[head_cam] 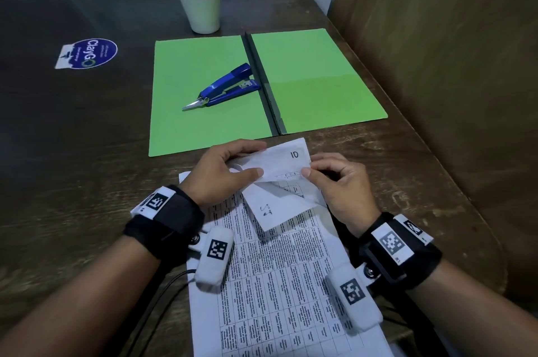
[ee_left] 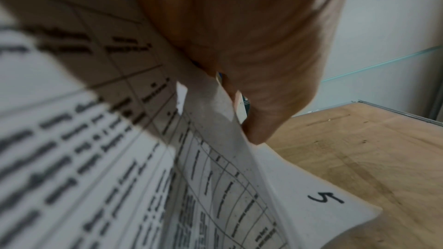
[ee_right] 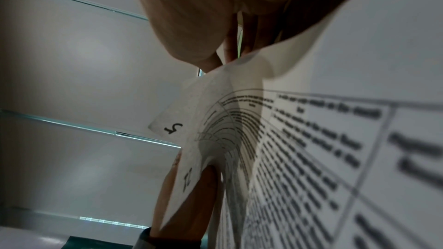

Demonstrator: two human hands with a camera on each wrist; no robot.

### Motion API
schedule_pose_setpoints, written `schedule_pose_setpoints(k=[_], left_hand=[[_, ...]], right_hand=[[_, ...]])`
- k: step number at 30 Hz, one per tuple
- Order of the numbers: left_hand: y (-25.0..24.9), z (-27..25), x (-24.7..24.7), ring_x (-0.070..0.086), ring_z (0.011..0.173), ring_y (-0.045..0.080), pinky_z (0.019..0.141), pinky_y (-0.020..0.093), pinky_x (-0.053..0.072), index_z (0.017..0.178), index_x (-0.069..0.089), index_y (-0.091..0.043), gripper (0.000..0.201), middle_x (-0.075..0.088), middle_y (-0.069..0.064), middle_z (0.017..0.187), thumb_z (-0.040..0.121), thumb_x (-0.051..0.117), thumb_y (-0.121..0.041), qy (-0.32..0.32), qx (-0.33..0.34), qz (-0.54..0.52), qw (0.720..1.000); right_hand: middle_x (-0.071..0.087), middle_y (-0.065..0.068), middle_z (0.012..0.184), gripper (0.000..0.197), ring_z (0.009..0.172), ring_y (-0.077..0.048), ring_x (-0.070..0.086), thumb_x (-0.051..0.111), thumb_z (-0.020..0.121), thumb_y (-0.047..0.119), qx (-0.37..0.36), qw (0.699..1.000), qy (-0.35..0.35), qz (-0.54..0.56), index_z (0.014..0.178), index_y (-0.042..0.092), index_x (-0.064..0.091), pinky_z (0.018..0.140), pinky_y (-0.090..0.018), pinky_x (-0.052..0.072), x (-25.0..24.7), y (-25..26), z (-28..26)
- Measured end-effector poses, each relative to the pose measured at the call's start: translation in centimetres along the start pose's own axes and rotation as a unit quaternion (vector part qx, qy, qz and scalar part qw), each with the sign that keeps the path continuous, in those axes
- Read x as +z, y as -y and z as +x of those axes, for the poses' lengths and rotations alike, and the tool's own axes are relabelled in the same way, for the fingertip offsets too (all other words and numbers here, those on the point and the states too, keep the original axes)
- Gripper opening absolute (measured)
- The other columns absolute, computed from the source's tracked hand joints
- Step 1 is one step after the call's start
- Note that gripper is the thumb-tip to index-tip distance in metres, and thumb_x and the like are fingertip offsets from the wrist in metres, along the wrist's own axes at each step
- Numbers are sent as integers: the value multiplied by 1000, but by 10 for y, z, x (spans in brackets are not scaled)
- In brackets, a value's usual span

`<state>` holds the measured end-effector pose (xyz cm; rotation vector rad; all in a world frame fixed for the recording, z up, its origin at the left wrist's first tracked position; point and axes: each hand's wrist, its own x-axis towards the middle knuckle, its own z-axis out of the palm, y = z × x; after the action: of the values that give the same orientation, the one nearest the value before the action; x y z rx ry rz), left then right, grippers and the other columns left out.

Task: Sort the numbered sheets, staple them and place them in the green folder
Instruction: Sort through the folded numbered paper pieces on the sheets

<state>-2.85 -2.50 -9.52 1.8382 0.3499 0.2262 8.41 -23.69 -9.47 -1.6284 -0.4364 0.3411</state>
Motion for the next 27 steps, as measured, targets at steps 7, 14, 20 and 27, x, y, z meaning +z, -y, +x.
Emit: schedule_pose_setpoints(k=[7, 14, 20, 27], left_hand=[[-2, -1, 1, 68, 107, 15, 92, 32, 54, 85, 79, -31, 18, 72, -15, 116, 83, 80, -13, -28, -1, -3, 1000], [1, 2, 0, 67, 110, 9, 101, 39, 52, 81, 80, -22, 12, 73, -7, 115, 86, 76, -13, -41, 6, -22, 999], [-3, -1, 2, 67, 109, 4, 94, 29, 50, 74, 80, -21, 26, 73, -14, 113, 84, 68, -41, -22, 4, -20, 1000], [0, 0, -1, 67, 109, 10, 100, 39, 55, 111, 73, -30, 38, 73, -14, 113, 80, 83, -12, -21, -9, 6, 1000]], right_hand=[[66, -8, 114, 8, 92, 6, 64, 72, 86, 0, -9, 998, 36, -41, 89, 7, 76, 81, -10, 49, -3, -6, 4], [71, -4, 92, 47, 88, -16, 67, 65, 88, 50, 40, 998, 47, 19, 84, 5, 77, 78, -41, 55, 0, -3, 2], [75, -3, 96, 8, 88, -13, 68, 73, 88, 16, 26, 999, 30, -26, 84, 13, 79, 83, -32, 55, 0, -3, 2], [73, -5, 103, 9, 93, -20, 70, 75, 84, 2, 32, 999, 27, -29, 85, 11, 78, 86, -29, 57, -2, -5, 4]])
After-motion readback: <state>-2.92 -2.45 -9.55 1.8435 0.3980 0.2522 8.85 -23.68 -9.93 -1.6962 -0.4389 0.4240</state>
